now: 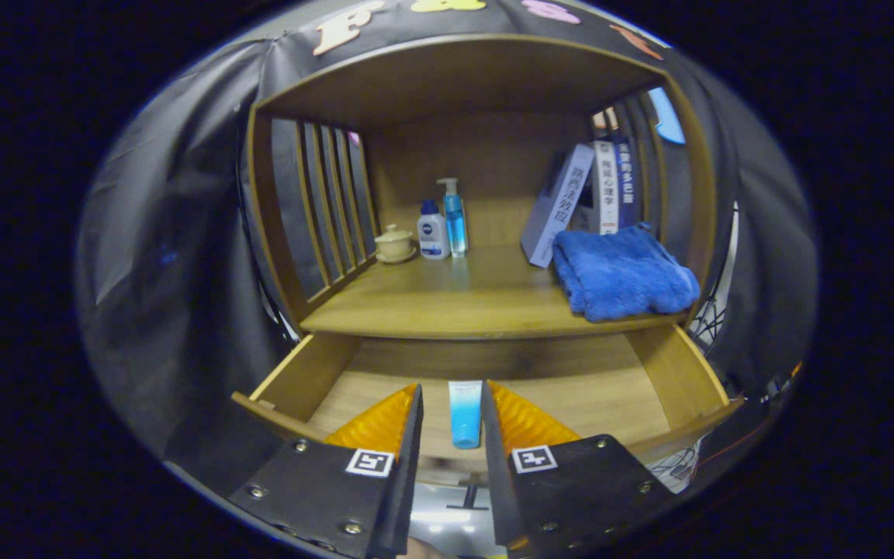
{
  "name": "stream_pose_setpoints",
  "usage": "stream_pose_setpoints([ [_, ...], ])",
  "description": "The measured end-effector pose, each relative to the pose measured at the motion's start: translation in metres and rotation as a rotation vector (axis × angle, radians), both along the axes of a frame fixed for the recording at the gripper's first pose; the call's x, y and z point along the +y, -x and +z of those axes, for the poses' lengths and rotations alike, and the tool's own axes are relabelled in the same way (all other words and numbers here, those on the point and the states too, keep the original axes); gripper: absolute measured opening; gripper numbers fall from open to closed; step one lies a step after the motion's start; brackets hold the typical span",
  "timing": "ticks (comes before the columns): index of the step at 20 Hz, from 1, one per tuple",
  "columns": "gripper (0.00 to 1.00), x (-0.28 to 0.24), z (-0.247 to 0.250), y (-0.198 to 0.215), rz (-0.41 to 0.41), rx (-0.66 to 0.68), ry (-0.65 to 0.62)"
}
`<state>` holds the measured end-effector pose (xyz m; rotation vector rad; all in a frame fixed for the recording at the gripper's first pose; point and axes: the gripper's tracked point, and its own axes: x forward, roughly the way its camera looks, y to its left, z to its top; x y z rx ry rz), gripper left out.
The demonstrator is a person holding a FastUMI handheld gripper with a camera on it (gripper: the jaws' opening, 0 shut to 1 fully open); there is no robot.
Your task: Pull open the drawer, take out the items inside it, and place them on the countertop above the cabinet.
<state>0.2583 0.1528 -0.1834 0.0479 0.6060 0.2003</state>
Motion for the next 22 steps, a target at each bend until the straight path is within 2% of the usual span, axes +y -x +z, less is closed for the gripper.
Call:
stream_pose_setpoints([
  [3,0.41,0.009,-0.034,-0.029,0.047,0.148,0.078],
  [6,0.41,0.014,-0.076,-0.034,0.062,0.315,0.136],
  [11,0.41,0.012,-0.121,-0.028,0.093,0.504,0.226],
  [15,0.42,0.011,-0.144,-0.023,0.112,0.586,0.278],
  [22,0.42,0.012,-0.145,-0.023,0.101,0.615,0.3],
])
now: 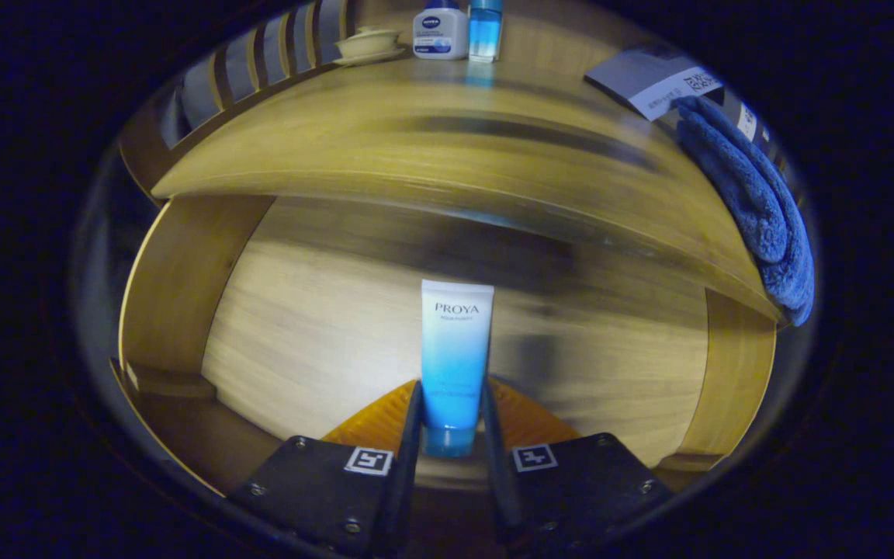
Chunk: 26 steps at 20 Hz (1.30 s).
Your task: Pull open the drawer, take out the items inside it, and place them on the countertop above the cabinet.
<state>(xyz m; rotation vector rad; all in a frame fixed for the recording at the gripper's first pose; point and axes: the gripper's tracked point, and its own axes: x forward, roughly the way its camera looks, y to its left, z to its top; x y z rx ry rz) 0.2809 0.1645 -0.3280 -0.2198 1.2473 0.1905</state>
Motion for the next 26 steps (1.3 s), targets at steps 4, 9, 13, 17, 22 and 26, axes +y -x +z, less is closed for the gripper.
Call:
stream_pose_setpoints([
  [4,0.35,0.006,0.007,0.004,0.039,-0.039,0.002],
  [9,0.35,0.011,0.041,0.007,0.086,-0.109,-0.046],
  [13,0.35,0.013,0.066,0.017,0.128,-0.15,-0.079],
  [17,0.35,0.016,0.088,0.025,0.154,-0.201,-0.122],
  [22,0.35,0.02,0.117,0.014,0.114,-0.291,-0.196],
  [26,0.35,0.011,0.126,-0.023,0.014,-0.328,-0.21],
])
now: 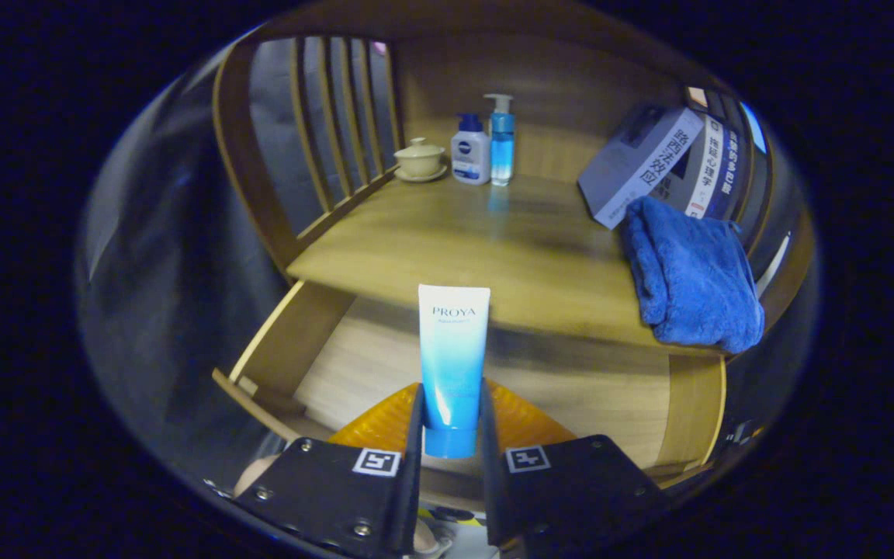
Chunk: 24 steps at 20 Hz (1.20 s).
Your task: Pull open the drawer, take out the items inside it, and place them on the countertop above the cabinet.
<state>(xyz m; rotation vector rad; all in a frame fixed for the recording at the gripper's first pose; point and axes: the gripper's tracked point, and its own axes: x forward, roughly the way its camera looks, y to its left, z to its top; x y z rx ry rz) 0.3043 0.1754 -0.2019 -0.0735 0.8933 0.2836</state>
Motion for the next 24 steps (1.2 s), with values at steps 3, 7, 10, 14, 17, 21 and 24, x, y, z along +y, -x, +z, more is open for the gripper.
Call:
stream_pose_setpoints([
  [3,0.35,-0.004,-0.001,-0.038,-0.081,-0.029,-0.013],
  [7,0.34,-0.001,-0.006,-0.089,-0.158,-0.062,-0.02],
  [10,0.35,-0.004,-0.009,-0.107,-0.199,-0.088,0.0],
  [14,0.35,-0.005,-0.013,-0.121,-0.227,-0.134,0.012],
  [17,0.36,-0.005,-0.012,-0.121,-0.211,-0.187,0.03],
  [21,0.69,-0.002,0.019,-0.104,-0.223,-0.325,-0.051],
  [24,0.94,-0.007,0.06,-0.069,-0.212,-0.427,-0.096],
])
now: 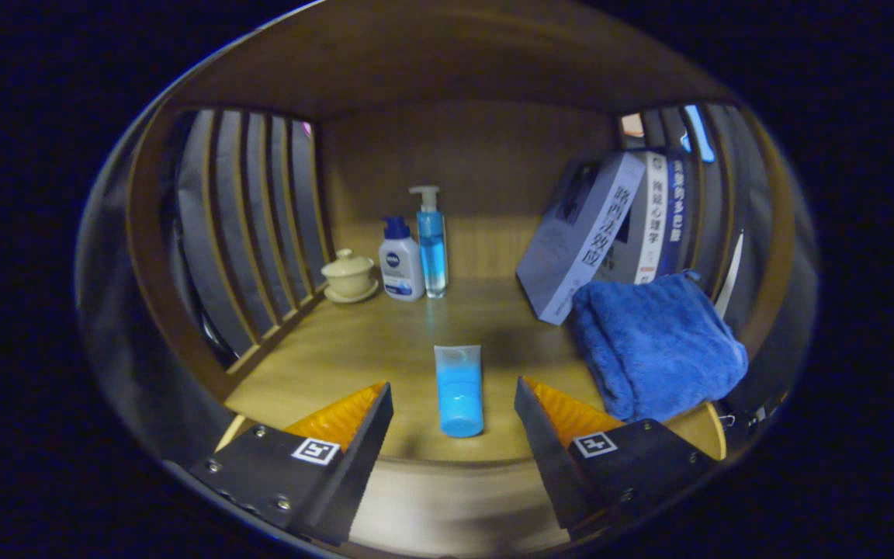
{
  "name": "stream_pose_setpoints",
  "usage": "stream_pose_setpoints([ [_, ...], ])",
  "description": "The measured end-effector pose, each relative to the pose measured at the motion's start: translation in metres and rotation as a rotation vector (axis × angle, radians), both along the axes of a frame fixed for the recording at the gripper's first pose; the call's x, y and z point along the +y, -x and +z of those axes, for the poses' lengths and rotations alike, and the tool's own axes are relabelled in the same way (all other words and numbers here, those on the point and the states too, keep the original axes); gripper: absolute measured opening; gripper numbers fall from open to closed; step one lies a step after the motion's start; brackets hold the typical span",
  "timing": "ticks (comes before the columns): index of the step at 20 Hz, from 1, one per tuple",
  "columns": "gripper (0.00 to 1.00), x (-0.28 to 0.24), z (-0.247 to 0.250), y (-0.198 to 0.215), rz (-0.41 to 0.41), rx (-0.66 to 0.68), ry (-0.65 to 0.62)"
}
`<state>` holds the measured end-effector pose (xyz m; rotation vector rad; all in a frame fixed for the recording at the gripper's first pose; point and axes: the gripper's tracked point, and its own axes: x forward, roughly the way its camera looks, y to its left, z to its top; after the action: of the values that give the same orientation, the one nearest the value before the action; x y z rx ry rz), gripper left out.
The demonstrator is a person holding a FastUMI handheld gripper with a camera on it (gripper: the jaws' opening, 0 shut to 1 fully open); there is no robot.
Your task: Pull open the drawer, take out the items inside it, and place them on the countertop above the cabinet.
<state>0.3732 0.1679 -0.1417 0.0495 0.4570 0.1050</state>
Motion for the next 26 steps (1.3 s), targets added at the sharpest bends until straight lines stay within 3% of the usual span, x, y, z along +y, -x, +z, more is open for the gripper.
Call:
stream_pose_setpoints([
  [4,0.94,-0.014,0.036,0.06,0.009,-0.121,-0.003],
  [5,0.99,-0.016,0.039,0.075,0.012,-0.146,0.005],
  [11,0.99,-0.029,0.029,0.148,-0.024,-0.194,-0.019],
  [17,0.99,-0.043,-0.015,0.18,-0.057,-0.193,0.041],
  [26,0.99,-0.045,-0.068,0.192,-0.084,-0.129,0.075],
])
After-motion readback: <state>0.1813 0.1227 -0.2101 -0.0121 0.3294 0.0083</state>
